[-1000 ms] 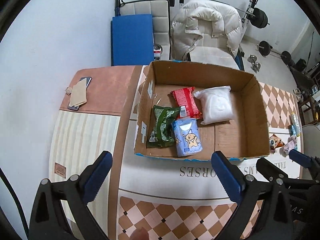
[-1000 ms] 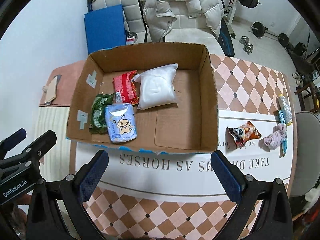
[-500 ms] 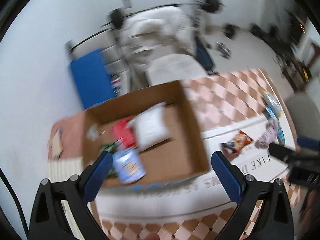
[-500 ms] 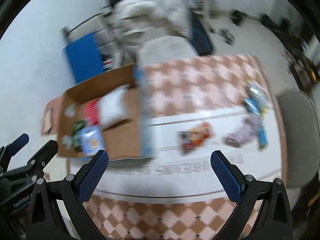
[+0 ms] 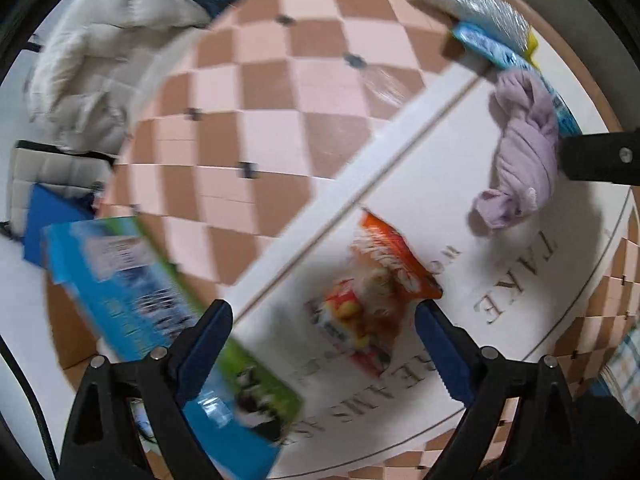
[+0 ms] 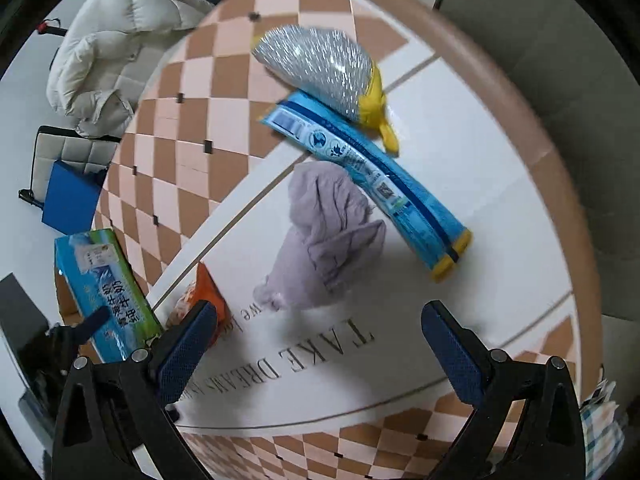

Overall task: Organize soft objects
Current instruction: 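Grasp the orange snack bag with the left tool while the right tool grasps the lilac cloth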

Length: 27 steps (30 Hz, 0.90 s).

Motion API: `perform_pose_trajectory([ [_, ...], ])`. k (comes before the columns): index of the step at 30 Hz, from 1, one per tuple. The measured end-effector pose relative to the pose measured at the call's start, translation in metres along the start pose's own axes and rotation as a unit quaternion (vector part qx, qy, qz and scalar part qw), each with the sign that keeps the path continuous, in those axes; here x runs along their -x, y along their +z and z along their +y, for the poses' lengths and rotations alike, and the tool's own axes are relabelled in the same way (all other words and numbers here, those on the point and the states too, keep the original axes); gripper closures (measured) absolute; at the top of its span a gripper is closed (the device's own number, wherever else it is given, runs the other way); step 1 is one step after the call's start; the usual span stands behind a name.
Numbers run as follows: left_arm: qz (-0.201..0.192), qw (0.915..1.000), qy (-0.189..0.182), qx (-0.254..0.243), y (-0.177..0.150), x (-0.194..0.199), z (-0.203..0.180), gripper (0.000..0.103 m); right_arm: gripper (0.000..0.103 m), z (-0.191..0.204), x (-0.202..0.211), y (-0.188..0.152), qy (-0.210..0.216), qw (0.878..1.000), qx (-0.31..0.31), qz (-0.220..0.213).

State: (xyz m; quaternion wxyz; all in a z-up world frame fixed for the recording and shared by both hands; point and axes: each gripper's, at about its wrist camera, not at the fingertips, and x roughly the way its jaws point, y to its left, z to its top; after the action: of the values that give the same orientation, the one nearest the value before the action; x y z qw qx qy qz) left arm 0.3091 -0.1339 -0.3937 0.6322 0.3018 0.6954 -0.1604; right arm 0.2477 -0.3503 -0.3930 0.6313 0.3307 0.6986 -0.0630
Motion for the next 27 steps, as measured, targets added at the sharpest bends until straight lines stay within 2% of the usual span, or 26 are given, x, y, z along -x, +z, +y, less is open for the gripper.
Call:
perform_pose_trajectory([
  [3,0.026,0.9994,-0.020,-0.009,0.010,-0.014,-0.010,0.009,0.000,0.000,-0.022,0.008,0.010,1.000,-0.010,0.026],
  [8,0.048,0.9984,-0.026,-0.010,0.020,-0.035,-0.017,0.012,0.004,-0.003,-0.045,0.015,0.009,0.998,-0.042,0.047],
  [9,0.051,0.9982,-0.029,-0.009,0.020,-0.038,-0.018,0.025,0.004,-0.003,-0.050,0.016,0.008,0.998,-0.047,0.050],
  [10,0.056,0.9979,-0.032,-0.007,0.021,-0.041,-0.019,0.045,0.005,-0.003,-0.054,0.017,0.006,0.997,-0.051,0.054],
  [11,0.065,0.9970,-0.041,-0.003,0.020,-0.046,-0.019,0.052,0.010,-0.002,-0.058,0.017,0.005,0.997,-0.052,0.058],
  [13,0.067,0.9963,-0.052,0.008,0.016,-0.049,-0.019,0.058,0.020,0.001,-0.065,0.017,-0.004,0.996,-0.051,0.066],
  [14,0.059,0.9965,-0.056,0.019,0.014,-0.047,-0.018,0.059,0.023,0.006,-0.066,0.016,-0.016,0.997,-0.046,0.060],
  [17,0.042,0.9954,-0.068,0.053,0.001,-0.042,-0.010,0.063,0.062,0.015,-0.063,0.013,-0.054,0.997,-0.030,0.041],
  [20,0.013,0.9923,-0.082,0.091,-0.014,-0.026,-0.002,0.065,0.062,0.027,-0.057,0.002,-0.070,0.997,0.000,0.026],
  [23,-0.027,0.9841,-0.108,0.138,-0.038,0.003,0.010,0.065,0.062,0.048,-0.039,-0.018,-0.074,0.996,0.048,0.004],
  [26,-0.070,0.9700,-0.131,0.193,-0.073,0.038,0.034,0.065,0.062,0.078,-0.012,-0.044,-0.075,0.992,0.101,-0.024],
  [27,-0.089,0.9626,-0.136,0.217,-0.090,0.053,0.046,0.065,0.062,0.091,-0.002,-0.054,-0.074,0.989,0.121,-0.033],
])
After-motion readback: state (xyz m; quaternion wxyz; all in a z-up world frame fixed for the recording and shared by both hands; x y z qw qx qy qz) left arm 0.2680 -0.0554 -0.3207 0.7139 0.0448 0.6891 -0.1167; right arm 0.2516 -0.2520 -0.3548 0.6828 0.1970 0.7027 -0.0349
